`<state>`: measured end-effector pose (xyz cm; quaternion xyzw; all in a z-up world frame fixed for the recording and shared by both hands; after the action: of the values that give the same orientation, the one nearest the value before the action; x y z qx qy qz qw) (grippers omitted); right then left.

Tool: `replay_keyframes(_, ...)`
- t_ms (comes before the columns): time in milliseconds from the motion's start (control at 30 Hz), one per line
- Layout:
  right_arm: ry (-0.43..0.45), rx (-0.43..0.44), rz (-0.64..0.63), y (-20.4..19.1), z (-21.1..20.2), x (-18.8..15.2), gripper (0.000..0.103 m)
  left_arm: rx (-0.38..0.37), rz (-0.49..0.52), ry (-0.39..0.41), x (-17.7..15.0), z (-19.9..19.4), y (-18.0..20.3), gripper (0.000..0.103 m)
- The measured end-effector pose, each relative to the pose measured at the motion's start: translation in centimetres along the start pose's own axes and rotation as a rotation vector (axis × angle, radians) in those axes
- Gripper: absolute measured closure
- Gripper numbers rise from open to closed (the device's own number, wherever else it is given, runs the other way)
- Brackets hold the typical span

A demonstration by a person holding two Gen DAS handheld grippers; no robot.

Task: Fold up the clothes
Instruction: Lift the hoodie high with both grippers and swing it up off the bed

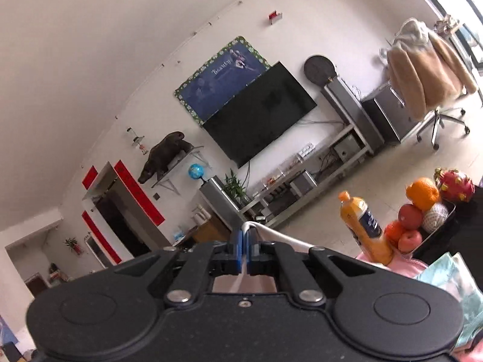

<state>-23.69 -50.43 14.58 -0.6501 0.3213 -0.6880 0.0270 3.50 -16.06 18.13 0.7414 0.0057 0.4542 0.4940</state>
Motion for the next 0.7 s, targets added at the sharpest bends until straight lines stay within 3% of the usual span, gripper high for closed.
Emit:
replay_keyframes(100,0.138,0.016,0.033,0.1,-2.3,2.2,0.1,-0.084,-0.004,0.092,1.5,-3.0,2.0,0.102)
replay_keyframes(167,0.138,0.017,0.032,0.3,-2.9,2.4,0.1,-0.081,0.042,0.112,1.6,-4.3,3.4,0.102)
replay_keyframes(267,0.04,-0.001,0.028,0.9,-2.5,1.1,0.1,-0.061,0.079,0.132,1.5,-5.7,3.9,0.102)
replay_keyframes(333,0.073,0.045,0.041,0.1,-4.2,1.0,0.1,-0.076,0.108,0.198,1.5,-7.2,4.1,0.102)
replay_keyframes(367,0.084,0.028,-0.014,-0.3,-4.7,0.6,0.1,-0.037,0.15,0.223,1.4,-7.3,4.1,0.102)
replay_keyframes(400,0.042,-0.001,-0.086,-0.9,-4.7,-0.1,0.1,-0.006,0.181,0.215,1.3,-7.1,4.3,0.102)
replay_keyframes(467,-0.028,0.004,-0.125,-2.0,-4.9,-1.2,0.1,-0.019,0.188,0.179,1.1,-6.7,4.7,0.102)
replay_keyframes(533,0.036,0.064,-0.103,-3.2,-6.7,0.3,0.1,-0.09,0.187,0.219,2.0,-8.3,6.3,0.102)
replay_keyframes(600,0.196,0.1,-0.095,-4.7,-10.1,3.1,0.1,-0.148,0.182,0.278,3.4,-10.3,7.6,0.102)
replay_keyframes(667,0.324,0.123,-0.082,-5.0,-12.9,5.1,0.1,-0.157,0.185,0.286,3.9,-10.8,8.4,0.101)
replay_keyframes(700,0.329,0.11,-0.09,-4.8,-13.2,5.1,0.1,-0.127,0.205,0.251,3.3,-9.8,8.3,0.101)
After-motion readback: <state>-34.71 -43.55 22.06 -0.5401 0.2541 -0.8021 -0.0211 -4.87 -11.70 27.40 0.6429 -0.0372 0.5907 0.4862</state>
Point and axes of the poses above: each gripper's, at about its wrist camera, not at the fingertips, and z roughly the way its jaws point, y to its right, x to its top, the point moved 10 cm from there along z, roughly the way its jaws point, and after that the axes turned 13 degrees about -z, right-handed, at the moved point
